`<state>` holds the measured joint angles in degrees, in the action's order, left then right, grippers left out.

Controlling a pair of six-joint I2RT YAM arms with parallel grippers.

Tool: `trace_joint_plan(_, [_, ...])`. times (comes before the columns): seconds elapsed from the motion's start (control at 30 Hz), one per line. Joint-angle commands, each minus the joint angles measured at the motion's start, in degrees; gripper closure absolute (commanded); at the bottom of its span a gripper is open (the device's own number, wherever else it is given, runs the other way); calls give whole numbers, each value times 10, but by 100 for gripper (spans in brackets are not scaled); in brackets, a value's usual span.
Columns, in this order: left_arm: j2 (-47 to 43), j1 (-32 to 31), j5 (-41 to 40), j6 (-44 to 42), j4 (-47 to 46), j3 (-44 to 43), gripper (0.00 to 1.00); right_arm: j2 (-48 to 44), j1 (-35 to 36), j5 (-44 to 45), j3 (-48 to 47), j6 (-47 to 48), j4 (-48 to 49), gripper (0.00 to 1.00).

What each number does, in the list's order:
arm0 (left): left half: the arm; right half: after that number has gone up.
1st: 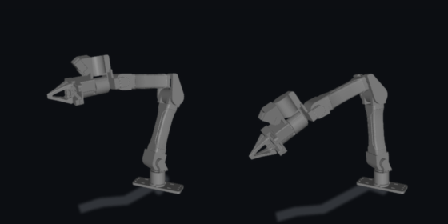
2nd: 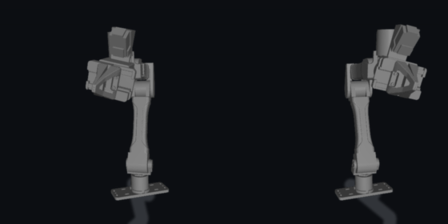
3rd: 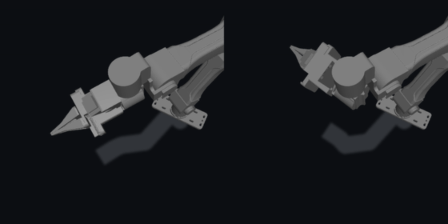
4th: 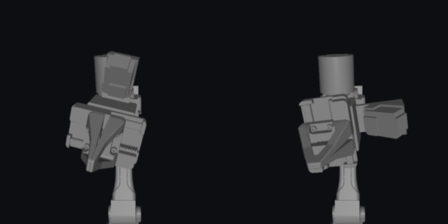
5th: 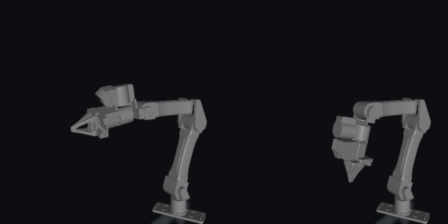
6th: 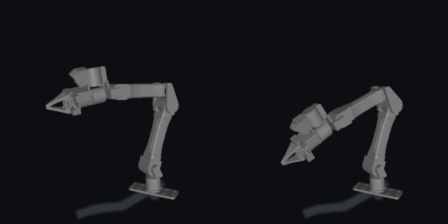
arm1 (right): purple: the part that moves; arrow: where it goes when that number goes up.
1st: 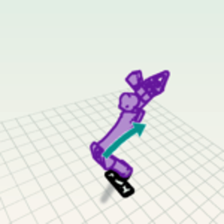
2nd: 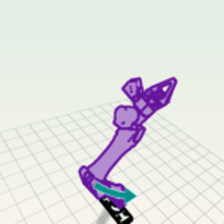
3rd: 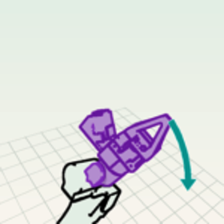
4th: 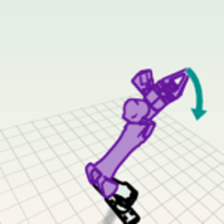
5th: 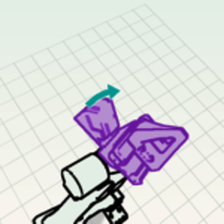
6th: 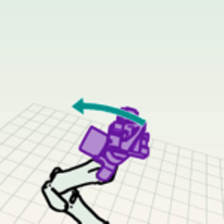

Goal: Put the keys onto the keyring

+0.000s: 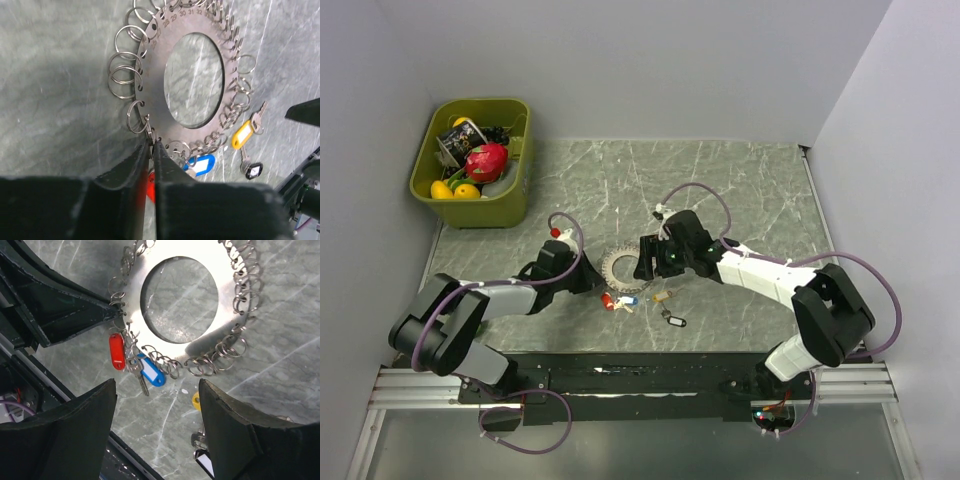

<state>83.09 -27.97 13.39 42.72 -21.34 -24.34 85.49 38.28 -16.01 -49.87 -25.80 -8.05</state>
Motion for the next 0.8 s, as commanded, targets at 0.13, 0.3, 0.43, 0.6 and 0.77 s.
trace_joint_plan(0.13, [11,-2,-20,-10,15,-46,99,13,15,2,-44,17,-8,27])
trace_joint_plan(0.3, [-24,-2,-31,-33,46,-54,99,1,15,5,-44,18,-12,26])
trace_joint_plan(0.43, [-64,-2,-63,-71,105,-76,99,-8,14,6,-44,18,-10,26])
trace_joint_plan(0.6, [-120,-2,-100,-112,198,-111,99,-15,15,0,-53,20,-6,26])
trace_joint_plan(0.77, [-172,-2,-99,-150,243,-151,99,-27,15,-10,-63,23,1,26])
